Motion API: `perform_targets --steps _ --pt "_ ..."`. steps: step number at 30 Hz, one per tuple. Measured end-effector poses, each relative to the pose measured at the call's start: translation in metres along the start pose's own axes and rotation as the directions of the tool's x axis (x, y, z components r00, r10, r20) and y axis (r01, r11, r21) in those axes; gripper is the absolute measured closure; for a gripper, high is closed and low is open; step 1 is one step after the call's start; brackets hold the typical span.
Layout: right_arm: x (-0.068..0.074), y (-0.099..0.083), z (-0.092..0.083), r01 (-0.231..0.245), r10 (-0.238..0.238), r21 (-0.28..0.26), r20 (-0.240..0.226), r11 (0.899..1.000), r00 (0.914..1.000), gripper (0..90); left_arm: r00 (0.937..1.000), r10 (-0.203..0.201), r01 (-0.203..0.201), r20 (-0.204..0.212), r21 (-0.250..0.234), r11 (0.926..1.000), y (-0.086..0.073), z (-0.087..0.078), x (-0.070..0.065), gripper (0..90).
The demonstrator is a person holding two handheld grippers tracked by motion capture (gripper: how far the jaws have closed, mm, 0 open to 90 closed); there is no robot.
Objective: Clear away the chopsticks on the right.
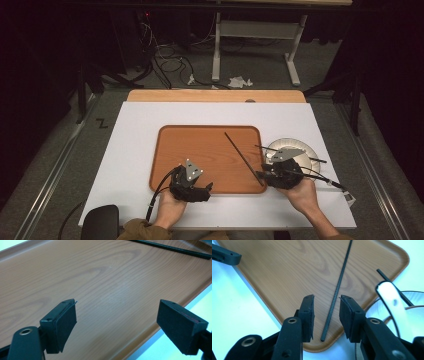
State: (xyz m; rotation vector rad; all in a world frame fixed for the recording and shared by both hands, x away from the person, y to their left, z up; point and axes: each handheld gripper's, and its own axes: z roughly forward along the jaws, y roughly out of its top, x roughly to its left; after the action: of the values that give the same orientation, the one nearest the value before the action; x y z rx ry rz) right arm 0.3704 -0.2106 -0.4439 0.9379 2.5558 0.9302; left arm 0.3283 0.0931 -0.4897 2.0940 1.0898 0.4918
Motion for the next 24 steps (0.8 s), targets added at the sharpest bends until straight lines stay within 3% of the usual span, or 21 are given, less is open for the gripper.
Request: perform_targets --steps 15,24 --pt "-0.012 -0.007 -0.015 -0.017 0.018 -0.049 0.015 0.999 0.9997 65.3 1.0000 0.000 0.000 -0.001 0.000 1.0000 0.000 0.000 0.000 16.5" --pt "-0.032 -0.018 -0.042 -0.077 0.082 -0.107 0.051 0.991 0.9953 67.5 1.0000 -0.002 0.002 -0.003 0.002 1.0000 0.000 0.000 0.000 16.5"
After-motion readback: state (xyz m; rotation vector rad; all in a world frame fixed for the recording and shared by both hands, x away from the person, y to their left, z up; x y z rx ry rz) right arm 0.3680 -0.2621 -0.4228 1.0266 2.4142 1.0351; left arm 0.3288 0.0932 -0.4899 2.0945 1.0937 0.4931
